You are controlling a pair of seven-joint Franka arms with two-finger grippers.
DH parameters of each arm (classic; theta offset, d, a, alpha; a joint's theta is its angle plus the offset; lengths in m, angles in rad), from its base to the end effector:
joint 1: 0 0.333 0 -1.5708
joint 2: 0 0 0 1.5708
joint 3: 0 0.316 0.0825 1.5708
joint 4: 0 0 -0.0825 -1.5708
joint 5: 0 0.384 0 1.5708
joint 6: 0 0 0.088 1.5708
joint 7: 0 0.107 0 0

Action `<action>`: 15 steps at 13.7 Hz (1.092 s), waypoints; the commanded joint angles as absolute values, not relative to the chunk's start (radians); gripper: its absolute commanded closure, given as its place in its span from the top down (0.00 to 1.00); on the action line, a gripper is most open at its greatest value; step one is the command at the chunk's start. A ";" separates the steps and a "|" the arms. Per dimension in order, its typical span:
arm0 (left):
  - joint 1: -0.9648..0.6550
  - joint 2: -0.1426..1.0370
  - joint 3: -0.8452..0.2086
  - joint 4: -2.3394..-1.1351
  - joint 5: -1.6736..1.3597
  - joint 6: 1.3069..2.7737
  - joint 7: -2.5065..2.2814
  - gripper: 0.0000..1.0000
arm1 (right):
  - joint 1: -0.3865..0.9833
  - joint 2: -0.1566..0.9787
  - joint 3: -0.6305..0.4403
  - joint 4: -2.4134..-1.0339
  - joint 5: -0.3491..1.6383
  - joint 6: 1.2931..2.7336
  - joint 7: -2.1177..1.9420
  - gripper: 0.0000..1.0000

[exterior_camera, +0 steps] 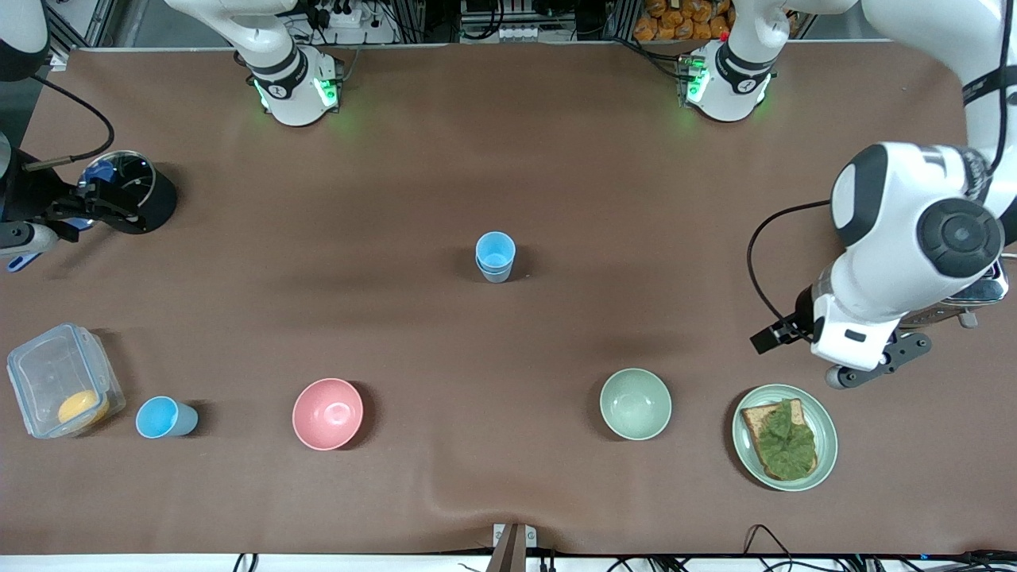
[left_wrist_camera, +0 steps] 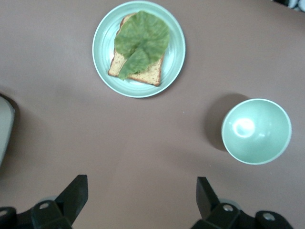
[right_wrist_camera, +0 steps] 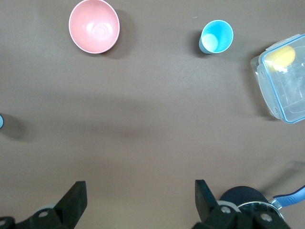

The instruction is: Stack blue cups with both arms

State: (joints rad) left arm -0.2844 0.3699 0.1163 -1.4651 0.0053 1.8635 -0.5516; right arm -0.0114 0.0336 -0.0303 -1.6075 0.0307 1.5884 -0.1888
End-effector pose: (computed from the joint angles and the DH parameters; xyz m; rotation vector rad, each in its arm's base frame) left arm 0.6627 -0.1234 0.4741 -3.0537 -0.5772 -0.0707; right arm 0.5638 -0.0200 0.5899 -3.0969 -0.2261 0.0760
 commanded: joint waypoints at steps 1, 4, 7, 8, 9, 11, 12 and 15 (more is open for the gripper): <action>-0.223 0.208 0.095 -1.579 0.005 1.839 -0.509 1.00 | -0.017 0.035 -0.023 -1.598 0.020 1.578 -0.184 1.00; -0.186 0.034 0.097 -1.758 0.015 1.838 -0.454 1.00 | -0.021 0.035 -0.023 -1.595 0.020 1.580 -0.184 1.00; -0.167 -0.023 0.097 -1.763 0.015 1.715 -0.258 1.00 | -0.026 0.035 -0.025 -1.597 0.020 1.578 -0.184 1.00; -0.169 -0.026 0.095 -1.761 0.018 1.689 -0.227 1.00 | -0.026 0.035 -0.025 -1.595 0.020 1.578 -0.184 1.00; -0.170 -0.035 0.095 -1.759 0.020 1.677 -0.204 1.00 | -0.026 0.035 -0.025 -1.597 0.020 1.578 -0.184 1.00; -0.172 -0.055 0.080 -1.758 0.020 1.669 -0.129 1.00 | -0.025 0.035 -0.025 -1.594 0.020 1.575 -0.184 1.00; -0.176 -0.064 0.068 -1.755 0.020 1.634 -0.108 1.00 | -0.025 0.035 -0.023 -1.594 0.020 1.575 -0.184 1.00; -0.170 -0.068 0.037 -1.750 0.026 1.598 -0.091 1.00 | -0.022 0.035 -0.023 -1.595 0.020 1.572 -0.183 1.00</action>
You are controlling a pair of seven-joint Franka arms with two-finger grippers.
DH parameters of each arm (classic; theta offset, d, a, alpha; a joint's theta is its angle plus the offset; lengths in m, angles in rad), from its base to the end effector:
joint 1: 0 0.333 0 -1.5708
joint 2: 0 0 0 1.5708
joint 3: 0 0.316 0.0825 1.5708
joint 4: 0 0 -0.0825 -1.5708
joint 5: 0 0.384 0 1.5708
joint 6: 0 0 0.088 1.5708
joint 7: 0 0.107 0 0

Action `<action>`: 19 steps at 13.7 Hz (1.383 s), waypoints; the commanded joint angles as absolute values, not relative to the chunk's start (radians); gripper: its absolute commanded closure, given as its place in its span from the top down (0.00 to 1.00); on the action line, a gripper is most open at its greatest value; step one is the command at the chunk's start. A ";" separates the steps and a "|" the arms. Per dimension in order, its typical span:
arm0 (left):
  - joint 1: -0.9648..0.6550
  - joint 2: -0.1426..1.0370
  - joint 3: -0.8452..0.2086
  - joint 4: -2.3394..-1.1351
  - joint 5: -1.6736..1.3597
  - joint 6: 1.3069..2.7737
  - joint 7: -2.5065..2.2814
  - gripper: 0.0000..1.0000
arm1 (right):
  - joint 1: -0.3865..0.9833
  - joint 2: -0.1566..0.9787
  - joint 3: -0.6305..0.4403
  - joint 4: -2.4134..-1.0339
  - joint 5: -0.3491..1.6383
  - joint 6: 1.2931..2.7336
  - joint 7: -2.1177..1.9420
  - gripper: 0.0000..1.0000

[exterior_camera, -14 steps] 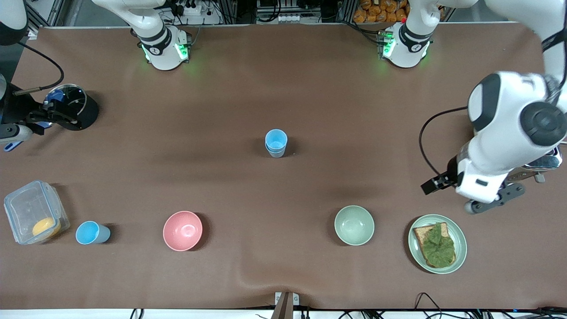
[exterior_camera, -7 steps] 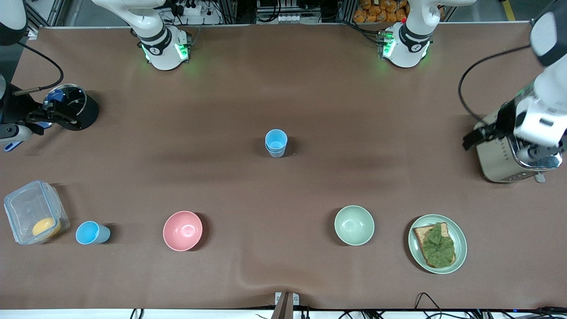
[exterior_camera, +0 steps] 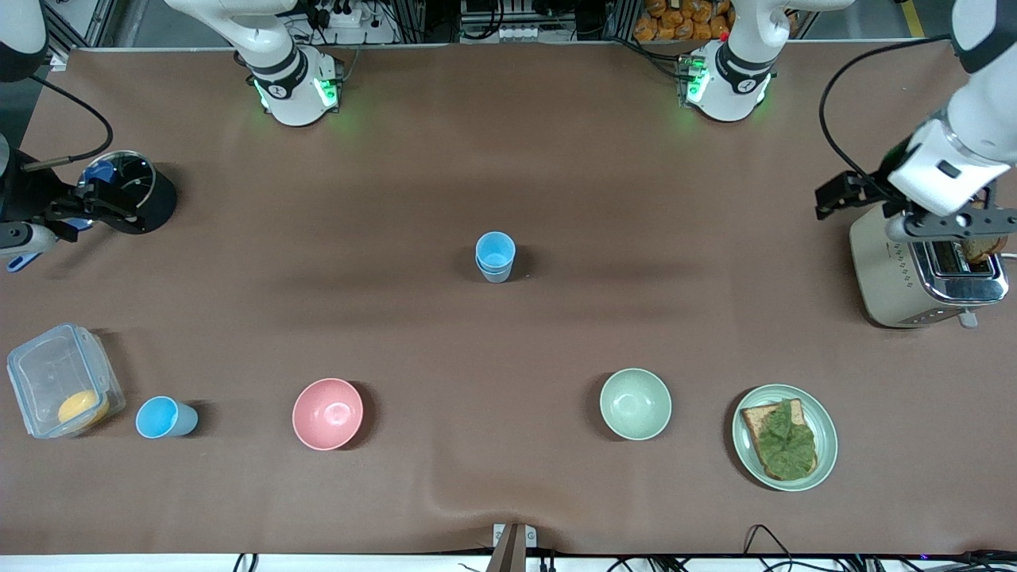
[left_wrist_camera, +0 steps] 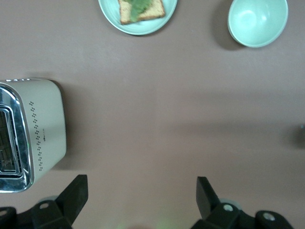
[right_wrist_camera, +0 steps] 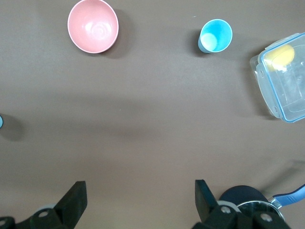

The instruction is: Stack blue cups with both arms

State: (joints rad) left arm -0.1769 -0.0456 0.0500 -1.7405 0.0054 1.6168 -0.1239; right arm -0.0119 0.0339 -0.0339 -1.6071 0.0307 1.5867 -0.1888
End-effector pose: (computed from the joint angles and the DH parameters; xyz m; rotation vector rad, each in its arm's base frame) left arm 0.5345 -0.0671 0.5732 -3.1264 0.0056 0.1207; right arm 0.5636 -0.0223 0.5898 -3.0971 -0.2197 0.0783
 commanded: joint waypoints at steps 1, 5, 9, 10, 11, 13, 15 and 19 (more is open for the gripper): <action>-0.169 -0.067 0.038 -1.743 0.029 1.598 -0.069 1.00 | -0.023 0.034 -0.023 -1.594 0.020 1.572 -0.183 1.00; -0.167 -0.063 0.041 -1.680 0.023 1.597 -0.067 1.00 | -0.023 0.035 -0.023 -1.595 0.021 1.571 -0.183 1.00; -0.182 -0.049 0.034 -1.670 0.014 1.597 -0.087 1.00 | -0.021 0.035 -0.023 -1.595 0.021 1.566 -0.183 1.00; -0.183 -0.048 0.031 -1.672 0.015 1.597 -0.087 1.00 | -0.021 0.035 -0.023 -1.595 0.021 1.566 -0.183 1.00; -0.181 -0.046 0.031 -1.672 0.014 1.597 -0.086 1.00 | -0.021 0.035 -0.023 -1.595 0.021 1.566 -0.183 1.00; -0.176 -0.041 0.031 -1.671 0.014 1.597 -0.086 1.00 | -0.021 0.035 -0.023 -1.595 0.021 1.566 -0.183 1.00; -0.164 -0.026 0.026 -1.672 0.008 1.604 -0.086 1.00 | -0.021 0.035 -0.023 -1.595 0.025 1.566 -0.183 1.00; -0.057 -0.029 -0.071 -1.664 -0.006 1.597 -0.083 1.00 | -0.018 0.035 -0.023 -1.595 0.029 1.566 -0.183 1.00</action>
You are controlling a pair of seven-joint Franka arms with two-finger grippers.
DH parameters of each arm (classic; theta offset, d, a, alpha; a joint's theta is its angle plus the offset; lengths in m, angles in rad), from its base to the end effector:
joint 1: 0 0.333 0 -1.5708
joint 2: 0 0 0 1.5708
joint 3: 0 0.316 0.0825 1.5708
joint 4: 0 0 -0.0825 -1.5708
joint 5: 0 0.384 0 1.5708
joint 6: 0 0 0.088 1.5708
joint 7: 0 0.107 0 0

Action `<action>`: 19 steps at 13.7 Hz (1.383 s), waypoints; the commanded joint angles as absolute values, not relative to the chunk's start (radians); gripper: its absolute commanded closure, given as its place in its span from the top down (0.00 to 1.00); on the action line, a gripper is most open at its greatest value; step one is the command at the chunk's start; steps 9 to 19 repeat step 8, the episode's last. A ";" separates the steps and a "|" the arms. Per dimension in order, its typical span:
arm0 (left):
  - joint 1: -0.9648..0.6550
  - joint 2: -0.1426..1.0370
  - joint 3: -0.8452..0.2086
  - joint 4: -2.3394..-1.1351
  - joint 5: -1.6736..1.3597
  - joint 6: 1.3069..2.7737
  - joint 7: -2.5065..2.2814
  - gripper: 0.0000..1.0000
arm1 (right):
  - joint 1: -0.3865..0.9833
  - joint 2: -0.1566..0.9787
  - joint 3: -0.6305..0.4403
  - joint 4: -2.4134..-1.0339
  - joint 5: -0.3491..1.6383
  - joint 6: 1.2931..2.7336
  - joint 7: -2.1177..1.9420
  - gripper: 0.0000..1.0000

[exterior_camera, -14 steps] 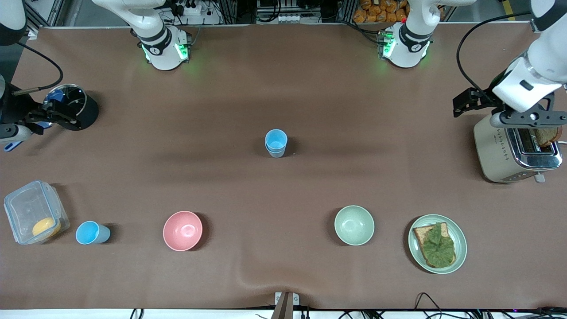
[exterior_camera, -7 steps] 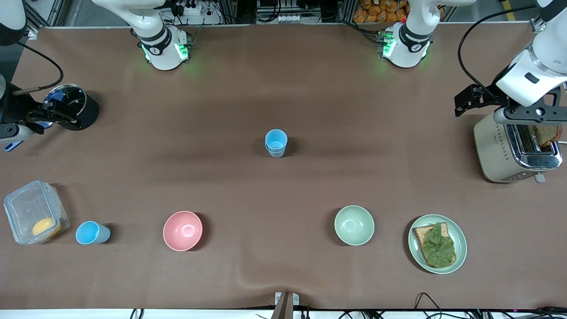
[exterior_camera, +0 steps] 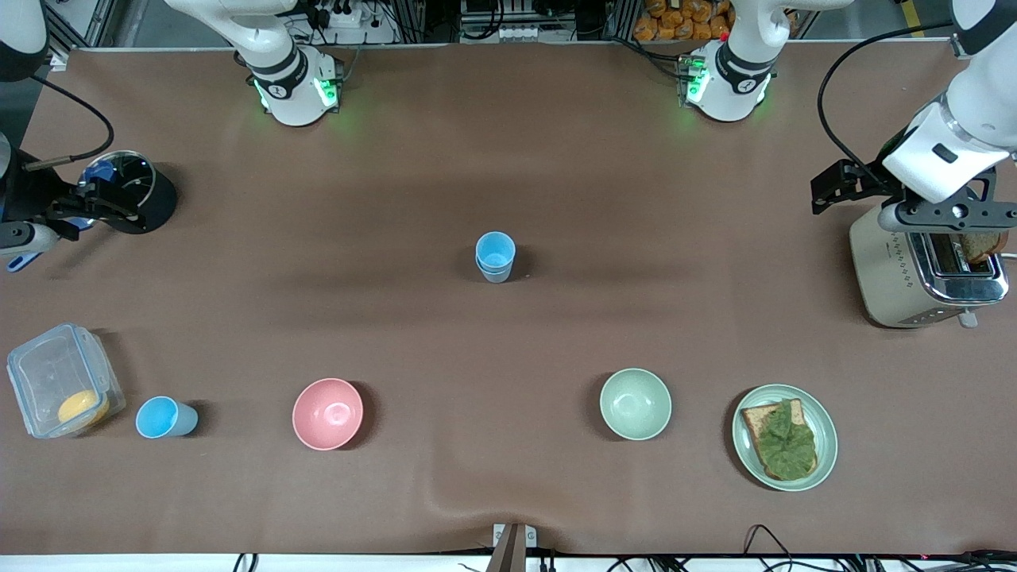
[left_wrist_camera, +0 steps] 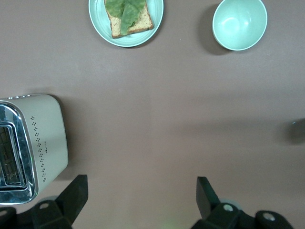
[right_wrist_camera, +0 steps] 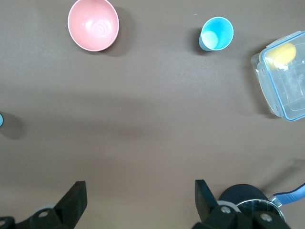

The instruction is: Stack blue cups with both arms

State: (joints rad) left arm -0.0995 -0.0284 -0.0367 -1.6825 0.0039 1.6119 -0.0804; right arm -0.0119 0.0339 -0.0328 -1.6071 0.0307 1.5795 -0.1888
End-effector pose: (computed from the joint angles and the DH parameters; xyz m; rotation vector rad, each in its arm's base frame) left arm 0.5414 -0.0741 0.5909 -3.1302 0.0877 0.0649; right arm 0.5629 -0.0216 0.5892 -3.0959 -0.2215 0.0894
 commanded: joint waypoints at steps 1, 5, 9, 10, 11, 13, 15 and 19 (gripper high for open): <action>-0.057 -0.032 -0.077 -1.666 -0.005 1.597 -0.087 1.00 | -0.017 0.035 -0.023 -1.595 0.029 1.566 -0.183 1.00; -0.054 -0.041 -0.077 -1.664 -0.008 1.597 -0.087 1.00 | -0.018 0.037 -0.023 -1.597 0.031 1.566 -0.183 1.00; -0.044 -0.043 -0.075 -1.666 -0.008 1.604 -0.089 1.00 | -0.020 0.035 -0.023 -1.595 0.031 1.566 -0.183 1.00; -0.044 -0.043 -0.075 -1.666 -0.008 1.604 -0.089 1.00 | -0.020 0.035 -0.023 -1.595 0.031 1.566 -0.183 1.00; -0.044 -0.043 -0.075 -1.666 -0.008 1.604 -0.089 1.00 | -0.020 0.035 -0.023 -1.595 0.031 1.566 -0.183 1.00; -0.044 -0.043 -0.075 -1.666 -0.008 1.604 -0.089 1.00 | -0.020 0.035 -0.023 -1.595 0.031 1.566 -0.183 1.00; -0.044 -0.043 -0.075 -1.666 -0.008 1.604 -0.089 1.00 | -0.020 0.035 -0.023 -1.595 0.031 1.566 -0.183 1.00; -0.044 -0.043 -0.075 -1.666 -0.008 1.604 -0.089 1.00 | -0.020 0.035 -0.023 -1.595 0.031 1.566 -0.183 1.00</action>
